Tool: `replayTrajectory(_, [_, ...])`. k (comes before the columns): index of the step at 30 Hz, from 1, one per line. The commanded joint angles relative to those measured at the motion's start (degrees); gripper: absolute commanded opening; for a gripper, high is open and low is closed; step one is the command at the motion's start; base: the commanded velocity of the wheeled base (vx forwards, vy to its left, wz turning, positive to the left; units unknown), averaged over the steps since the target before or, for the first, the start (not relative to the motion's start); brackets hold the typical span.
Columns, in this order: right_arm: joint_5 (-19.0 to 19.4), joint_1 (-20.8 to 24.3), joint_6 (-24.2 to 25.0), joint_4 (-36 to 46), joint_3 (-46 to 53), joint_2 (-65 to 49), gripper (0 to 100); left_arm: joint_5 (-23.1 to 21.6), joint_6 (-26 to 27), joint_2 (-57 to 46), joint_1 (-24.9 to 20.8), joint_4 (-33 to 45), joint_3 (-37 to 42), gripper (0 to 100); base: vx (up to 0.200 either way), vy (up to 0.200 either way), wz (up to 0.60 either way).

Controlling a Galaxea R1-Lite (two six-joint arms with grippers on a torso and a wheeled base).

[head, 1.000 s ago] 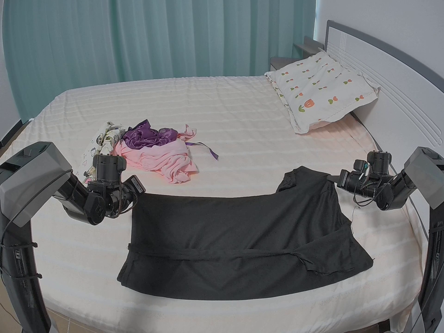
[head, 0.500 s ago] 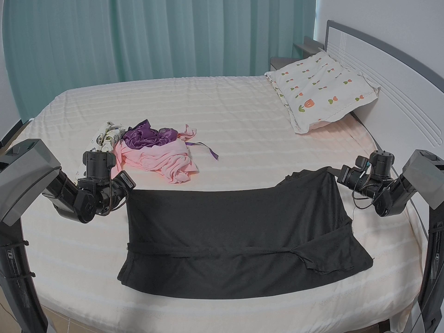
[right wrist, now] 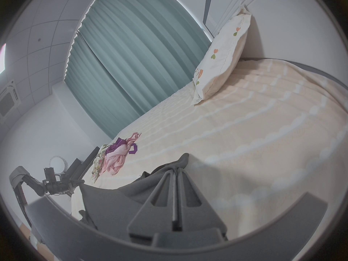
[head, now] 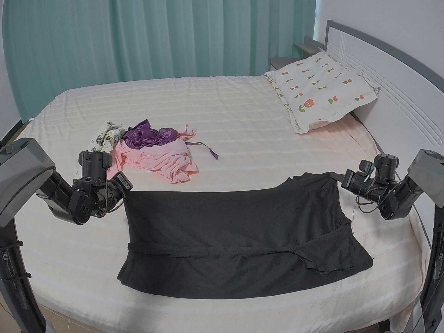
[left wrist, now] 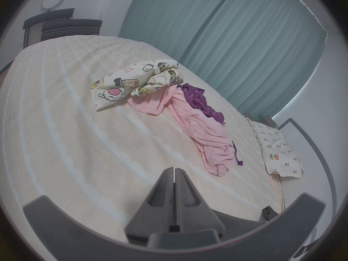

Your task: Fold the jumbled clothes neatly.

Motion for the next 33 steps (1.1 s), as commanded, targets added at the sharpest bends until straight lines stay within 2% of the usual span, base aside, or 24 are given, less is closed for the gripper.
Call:
replayTrajectory(1, [0.99,-1.03,-0.08,-0.11,3.90,-3.99,0,-0.18,0.17,-2.48,0.02,-0.11,2.50,0,0.000,0.000,0.00])
replayTrajectory(9, [3.19,-2.62,-2.63,-0.90,14.10,-9.18,0,-0.27,1.40,-3.89,0.02,-0.64,9.62,0,0.000,0.000,0.00])
replayTrajectory(14, [4.51,-4.46,-7.37,-1.07,19.64,-9.97,0,-0.53,1.32,-3.97,-0.15,-0.99,13.57,0,0.000,0.000,0.00])
replayTrajectory(17, [5.39,-5.43,-10.62,-2.13,25.26,-10.58,0,-0.62,1.32,-3.71,-1.56,-1.08,18.06,0,0.000,0.000,0.00])
replayTrajectory(23, [5.91,-6.48,-16.51,-4.94,32.47,-9.62,0,-0.71,0.96,-2.66,-3.05,-1.17,21.57,0,0.000,0.000,0.00])
replayTrajectory(29, [5.83,-6.39,-18.36,-10.83,37.48,-7.86,0,-0.62,0.79,-1.69,-4.81,-2.66,23.59,0,0.000,0.000,0.00])
replayTrajectory(33, [5.65,-6.39,-18.36,-11.62,38.27,-7.16,0,-0.62,0.70,-1.69,-5.07,-3.01,23.94,0,0.000,0.000,0.00])
